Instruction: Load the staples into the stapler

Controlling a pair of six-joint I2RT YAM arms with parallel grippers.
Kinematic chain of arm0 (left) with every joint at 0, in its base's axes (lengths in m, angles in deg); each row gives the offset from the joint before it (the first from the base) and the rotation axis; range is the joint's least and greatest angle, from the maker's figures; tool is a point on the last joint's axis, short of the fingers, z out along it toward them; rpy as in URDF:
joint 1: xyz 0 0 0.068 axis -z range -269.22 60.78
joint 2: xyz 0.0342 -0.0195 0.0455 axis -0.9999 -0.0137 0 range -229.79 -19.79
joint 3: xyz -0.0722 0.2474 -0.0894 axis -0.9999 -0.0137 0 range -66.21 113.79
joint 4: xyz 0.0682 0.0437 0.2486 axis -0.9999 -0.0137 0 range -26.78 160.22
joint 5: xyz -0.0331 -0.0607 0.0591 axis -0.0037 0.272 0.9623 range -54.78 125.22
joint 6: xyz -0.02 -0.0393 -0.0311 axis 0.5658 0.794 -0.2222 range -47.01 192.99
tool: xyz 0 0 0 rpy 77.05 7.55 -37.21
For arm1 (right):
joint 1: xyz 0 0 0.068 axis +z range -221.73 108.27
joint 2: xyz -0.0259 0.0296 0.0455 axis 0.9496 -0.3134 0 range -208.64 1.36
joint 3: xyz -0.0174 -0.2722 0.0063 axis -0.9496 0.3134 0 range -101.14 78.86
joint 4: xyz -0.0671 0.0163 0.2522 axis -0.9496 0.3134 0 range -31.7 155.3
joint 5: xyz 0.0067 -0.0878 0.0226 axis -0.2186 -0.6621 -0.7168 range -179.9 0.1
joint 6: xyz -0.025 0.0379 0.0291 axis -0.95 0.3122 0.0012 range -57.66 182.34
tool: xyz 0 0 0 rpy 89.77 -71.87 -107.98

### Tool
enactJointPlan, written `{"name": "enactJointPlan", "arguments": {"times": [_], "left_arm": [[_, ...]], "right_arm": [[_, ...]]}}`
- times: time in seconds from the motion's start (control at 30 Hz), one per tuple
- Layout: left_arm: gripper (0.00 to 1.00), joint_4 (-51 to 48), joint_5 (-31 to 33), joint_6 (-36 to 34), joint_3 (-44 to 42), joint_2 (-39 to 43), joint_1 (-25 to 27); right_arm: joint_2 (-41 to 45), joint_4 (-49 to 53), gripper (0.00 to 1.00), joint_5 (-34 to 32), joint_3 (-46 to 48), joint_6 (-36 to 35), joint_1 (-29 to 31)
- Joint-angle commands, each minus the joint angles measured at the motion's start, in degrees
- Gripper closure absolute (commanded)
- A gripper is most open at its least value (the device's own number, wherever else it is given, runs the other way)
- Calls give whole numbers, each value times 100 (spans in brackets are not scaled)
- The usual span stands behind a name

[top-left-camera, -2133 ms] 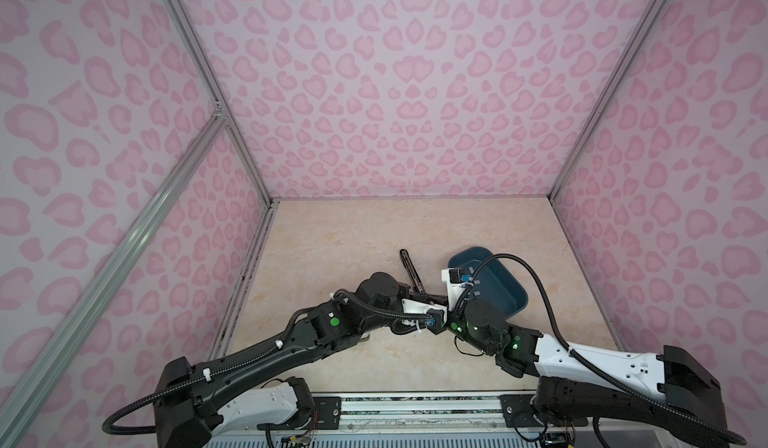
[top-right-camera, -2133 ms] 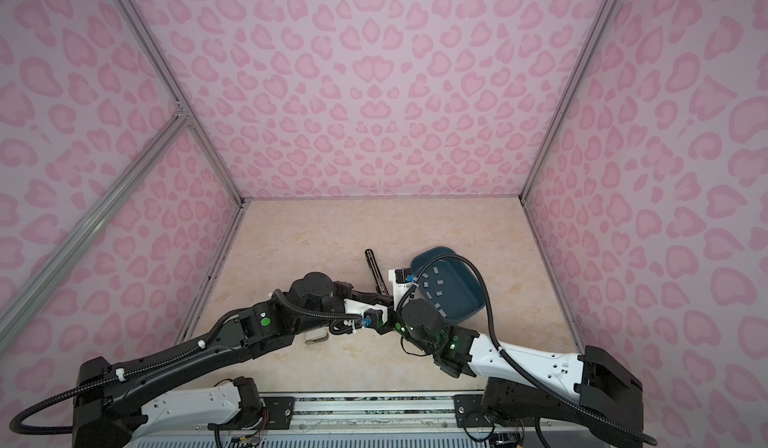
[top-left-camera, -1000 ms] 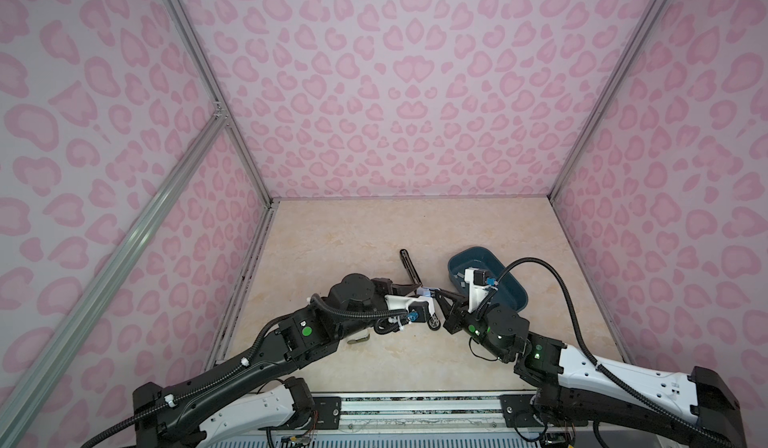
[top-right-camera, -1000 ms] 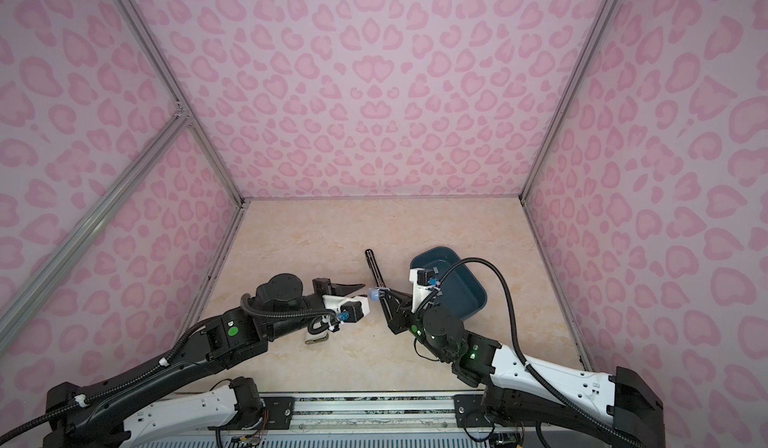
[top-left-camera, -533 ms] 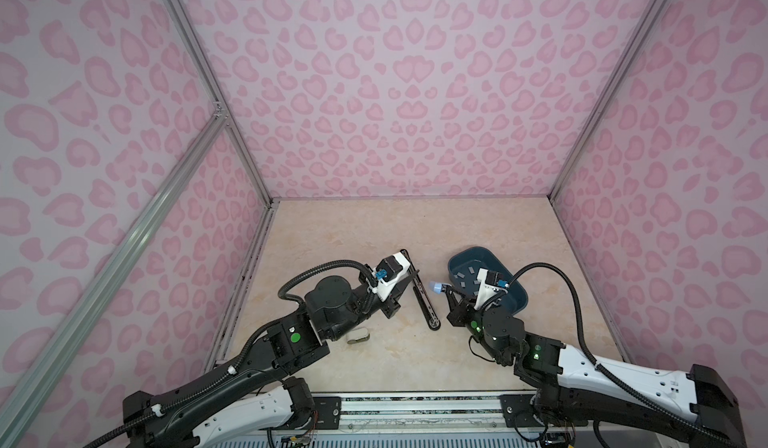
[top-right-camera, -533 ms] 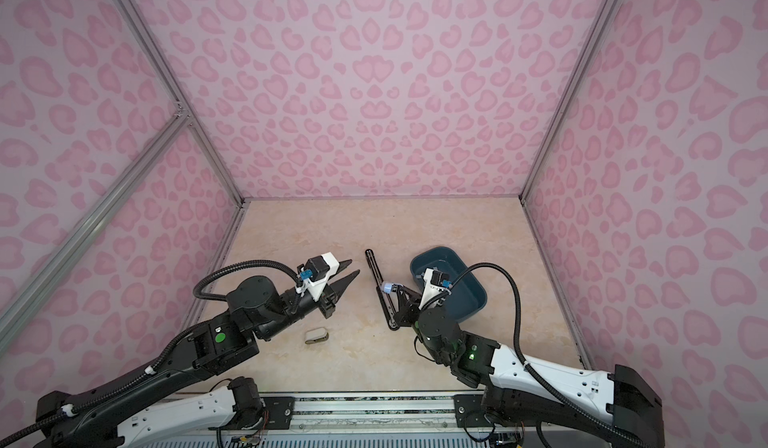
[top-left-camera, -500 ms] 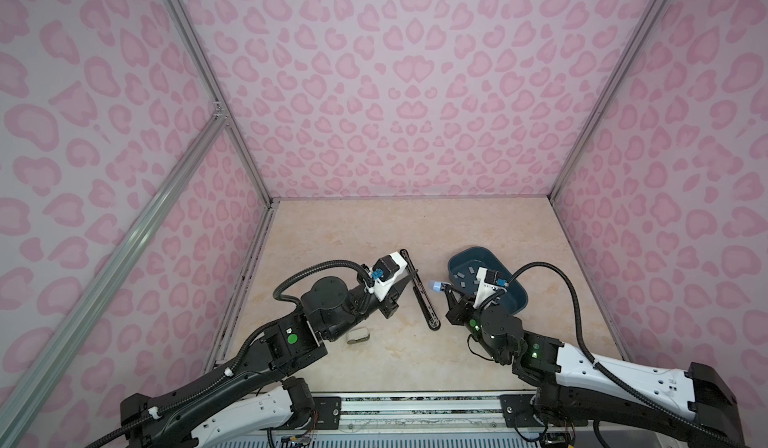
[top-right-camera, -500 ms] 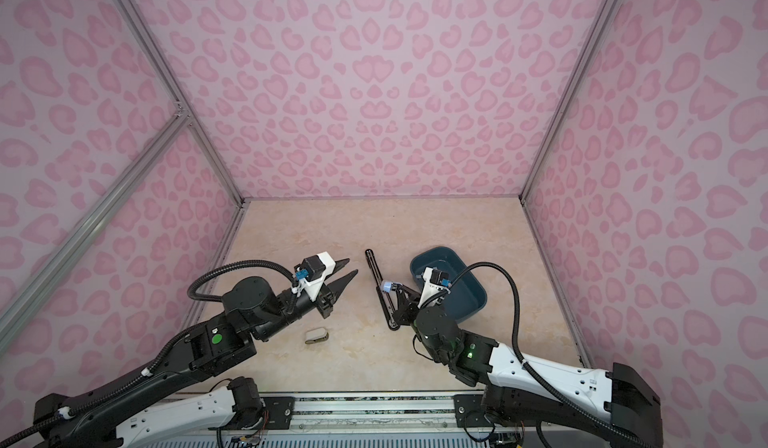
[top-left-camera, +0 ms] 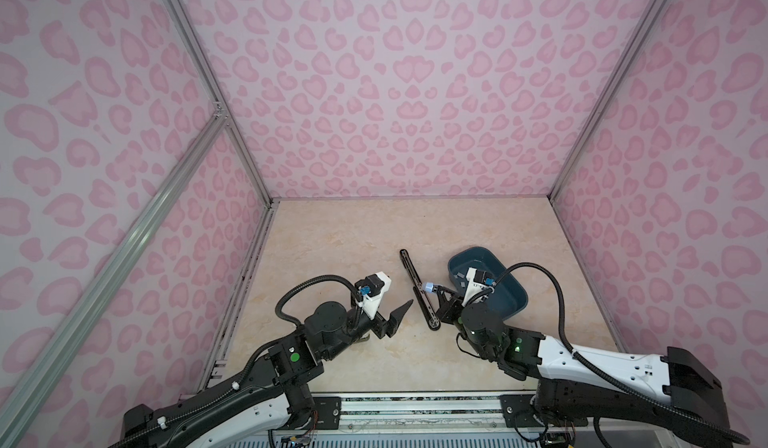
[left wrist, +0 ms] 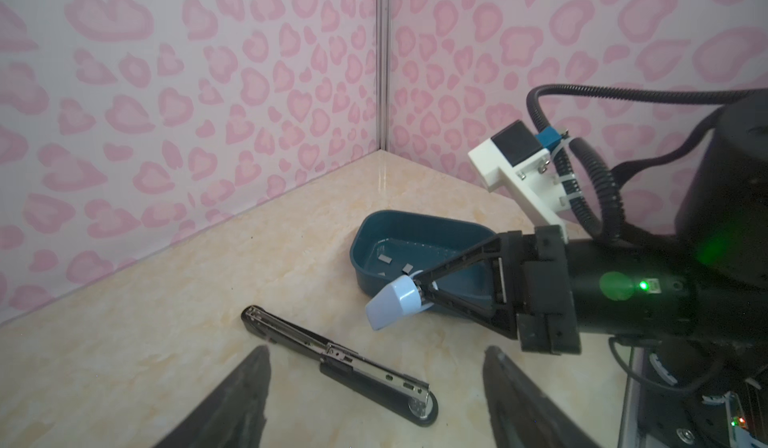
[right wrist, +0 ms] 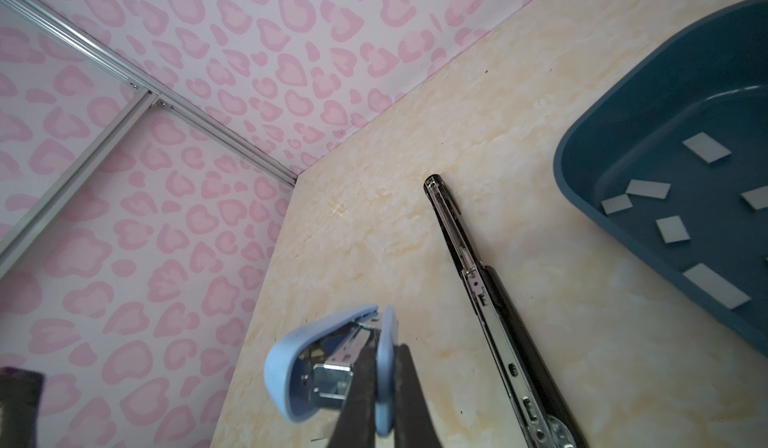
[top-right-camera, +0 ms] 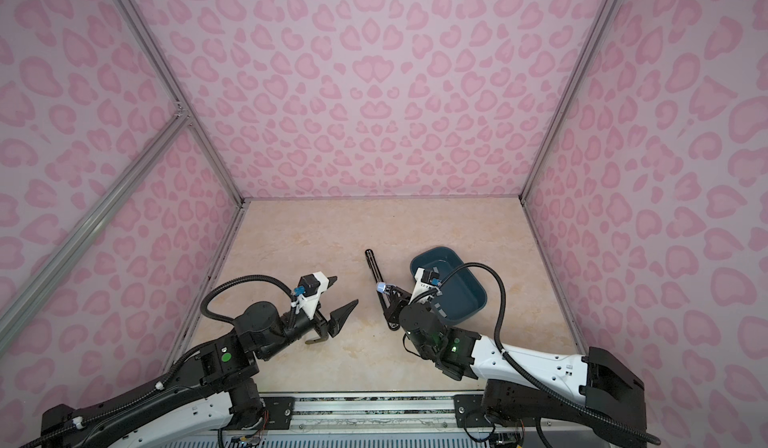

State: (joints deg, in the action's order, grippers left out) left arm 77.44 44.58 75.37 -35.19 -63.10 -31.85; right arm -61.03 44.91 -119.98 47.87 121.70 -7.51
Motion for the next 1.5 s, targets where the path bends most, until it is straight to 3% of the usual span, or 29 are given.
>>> {"name": "enactJointPlan", "arguments": {"times": [0.0, 0.27, 0.77, 0.87, 1.03, 1.47], "left_arm": [[21, 483, 86, 295, -132, -344, -6], [22, 982, 593, 576, -153, -1102, -6], [22, 1510, 351, 699, 71, -1881, -6], [22, 1475, 544, 698, 123, -1957, -6], [32, 1303, 1220, 915, 95, -1899, -92], [40, 1322, 1405, 1021, -220, -1917, -486]], "right_arm": [[-174, -256, 100, -77, -99, 23, 55], [-370, -406, 100, 203, -121, 25, 73], [-253, -670, 100, 309, 95, 68, 121], [-337, -680, 100, 358, 40, 68, 130], [-383, -667, 100, 297, 31, 63, 145], [-287, -1142, 100, 614, 236, 103, 160]]}}
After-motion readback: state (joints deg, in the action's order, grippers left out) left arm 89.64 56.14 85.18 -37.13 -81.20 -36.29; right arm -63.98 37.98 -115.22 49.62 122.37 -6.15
